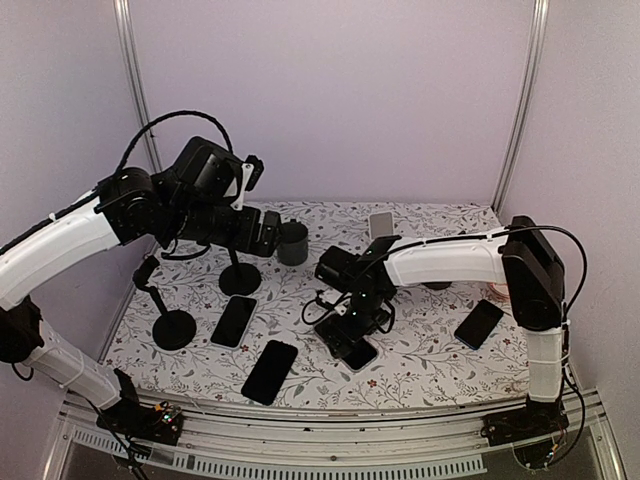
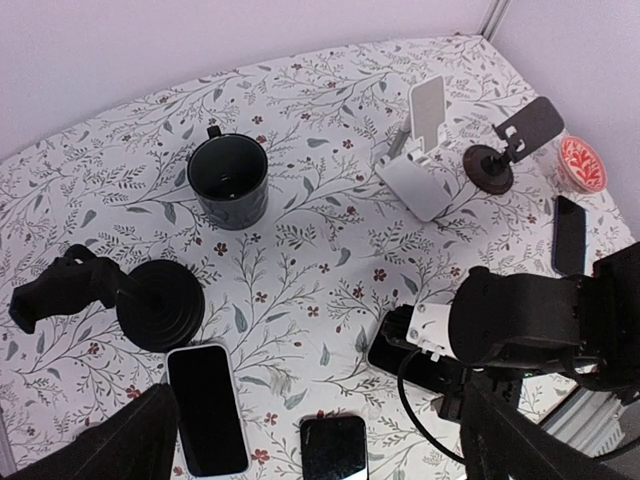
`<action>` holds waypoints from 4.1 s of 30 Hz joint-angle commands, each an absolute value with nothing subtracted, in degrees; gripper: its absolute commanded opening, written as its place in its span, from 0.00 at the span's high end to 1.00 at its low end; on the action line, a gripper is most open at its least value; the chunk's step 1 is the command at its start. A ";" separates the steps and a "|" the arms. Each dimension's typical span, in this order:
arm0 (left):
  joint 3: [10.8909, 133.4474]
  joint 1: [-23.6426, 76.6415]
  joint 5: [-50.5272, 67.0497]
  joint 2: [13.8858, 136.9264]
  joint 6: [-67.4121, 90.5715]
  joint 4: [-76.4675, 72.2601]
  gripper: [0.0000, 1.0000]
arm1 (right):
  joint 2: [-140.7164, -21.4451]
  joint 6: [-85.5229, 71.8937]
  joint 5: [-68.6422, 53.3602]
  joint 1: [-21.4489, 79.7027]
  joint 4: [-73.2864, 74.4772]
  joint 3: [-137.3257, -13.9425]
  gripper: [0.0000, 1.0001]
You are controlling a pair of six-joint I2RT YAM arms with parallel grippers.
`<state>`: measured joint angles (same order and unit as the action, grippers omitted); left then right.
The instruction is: Place the phone on the phone stand
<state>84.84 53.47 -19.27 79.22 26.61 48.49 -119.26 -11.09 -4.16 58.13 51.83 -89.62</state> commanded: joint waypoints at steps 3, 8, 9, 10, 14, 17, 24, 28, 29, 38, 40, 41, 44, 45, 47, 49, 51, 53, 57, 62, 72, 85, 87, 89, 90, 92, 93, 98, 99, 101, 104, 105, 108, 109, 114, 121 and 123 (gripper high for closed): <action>83.82 52.73 -18.30 78.88 27.19 46.75 0.01 | -120.98 -9.95 -1.76 59.46 53.54 -90.96 0.01; 83.42 52.74 -17.86 78.68 27.75 46.76 0.01 | -122.52 -10.44 0.35 60.17 54.94 -91.55 0.01; 83.33 52.78 -17.77 78.64 27.73 46.75 0.01 | -122.76 -10.46 0.85 60.39 55.13 -91.60 0.01; 83.32 52.75 -17.68 78.62 27.72 46.76 0.01 | -122.96 -10.46 1.35 60.62 55.36 -91.63 0.01; 83.23 52.73 -17.71 78.32 27.39 46.71 0.01 | -124.13 -10.69 2.46 61.29 56.42 -92.31 0.01; 83.17 52.73 -17.68 78.01 27.55 46.76 0.01 | -125.04 -10.86 3.42 61.72 57.48 -93.13 0.02; 81.68 52.73 -16.89 77.56 28.56 46.47 0.01 | -123.74 -12.30 2.26 61.79 56.47 -91.73 0.24; 78.88 52.75 -15.84 76.13 30.00 45.05 0.01 | -121.48 -13.46 2.38 61.79 54.82 -88.91 0.36; 78.12 52.78 -15.24 75.66 30.46 44.61 0.01 | -120.69 -13.97 2.52 61.77 54.29 -88.14 0.38; 73.01 52.82 -11.43 74.90 33.30 41.00 0.01 | -110.57 -17.41 3.79 61.77 47.01 -81.26 0.53; 72.51 52.75 -10.38 75.29 33.77 40.06 0.01 | -108.09 -18.18 3.82 61.69 45.02 -79.65 0.54; 72.29 52.80 -9.70 75.56 34.06 39.50 0.01 | -106.96 -18.54 3.53 61.77 43.87 -78.88 0.55; 72.10 52.75 -8.00 76.53 34.85 38.33 0.01 | -103.34 -19.51 3.59 61.76 41.41 -76.94 0.57; 71.93 52.78 -7.66 76.77 35.23 37.94 0.01 | -102.32 -19.64 3.49 61.72 40.56 -76.33 0.58; 71.34 52.74 -6.92 76.94 35.81 36.81 0.01 | -100.25 -19.97 3.82 61.69 39.06 -75.05 0.58; 70.33 52.75 -5.81 76.99 36.39 35.20 0.01 | -98.26 -20.25 3.60 61.73 37.24 -73.65 0.59; 69.62 52.74 -4.22 77.01 36.85 33.50 0.02 | -96.15 -20.35 3.92 61.79 35.52 -72.23 0.59; 68.96 52.78 -2.60 77.12 37.29 31.74 0.02 | -93.87 -20.43 3.76 61.79 33.20 -70.73 0.59; 67.30 52.74 1.06 77.31 38.35 27.30 0.05 | -89.06 -21.06 2.98 61.78 27.13 -66.09 0.60; 66.57 52.74 5.94 78.54 39.02 21.85 0.07 | -85.10 -21.02 3.92 61.78 23.13 -63.91 0.61; 67.28 52.58 11.67 82.40 37.80 16.95 0.16 | -79.11 -21.01 8.10 61.79 17.84 -61.63 0.60; 68.36 51.80 16.56 86.74 37.94 9.46 0.34 | -78.80 -19.63 8.32 61.87 18.05 -63.26 0.60; 68.38 51.45 17.50 87.50 38.29 7.49 0.38 | -78.83 -19.56 8.34 61.85 18.29 -63.36 0.60; 68.51 51.11 18.91 88.51 38.79 5.48 0.44 | -78.97 -19.60 8.54 61.87 18.80 -63.61 0.60; 68.66 50.93 19.81 89.36 38.98 4.51 0.48 | -79.01 -19.84 8.63 61.87 18.95 -63.58 0.60; 69.26 50.89 21.70 90.69 39.28 3.21 0.54 | -78.89 -20.33 8.79 61.95 19.07 -63.64 0.60; 69.59 50.83 22.52 91.36 39.37 2.82 0.59 | -78.80 -20.57 8.83 61.92 19.07 -63.69 0.60; 70.67 50.85 25.44 92.83 39.55 1.24 0.87 | -78.44 -21.46 9.74 62.34 19.58 -63.84 0.57; 70.67 50.87 25.42 92.46 39.44 1.03 0.94 | -78.41 -21.66 9.20 62.32 19.67 -63.75 0.50; 70.35 50.81 24.96 91.30 38.92 0.99 1.00 | -78.21 -21.92 7.36 62.31 20.38 -63.61 0.26; 69.84 50.88 24.13 88.52 36.53 3.12 1.00 | -75.10 -22.82 4.43 62.27 20.94 -62.43 0.00; 69.75 50.84 24.06 87.64 35.43 4.55 1.00 | -74.12 -22.95 4.01 62.17 20.84 -61.76 0.01; 68.17 50.82 24.37 84.33 30.57 8.22 1.00 | -69.07 -24.23 -0.53 59.62 20.64 -59.95 0.01; 67.17 50.86 24.89 82.95 28.77 8.74 1.00 | -67.70 -25.02 -3.05 58.25 20.12 -59.25 0.01; 62.00 50.81 33.08 75.16 18.04 9.88 1.00 | -64.01 -23.84 -16.97 54.53 15.31 -57.05 0.10; 61.38 50.88 42.95 71.89 6.96 17.52 1.00 | -71.17 -17.39 -31.75 54.37 15.77 -63.78 0.28; 61.75 50.93 43.99 71.94 4.86 19.28 1.00 | -73.07 -16.77 -34.97 54.49 15.11 -65.39 0.31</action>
<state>61.30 51.31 37.82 72.69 12.69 16.23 -70.06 -19.99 -24.14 54.35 17.23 -61.58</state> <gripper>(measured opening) 0.082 0.708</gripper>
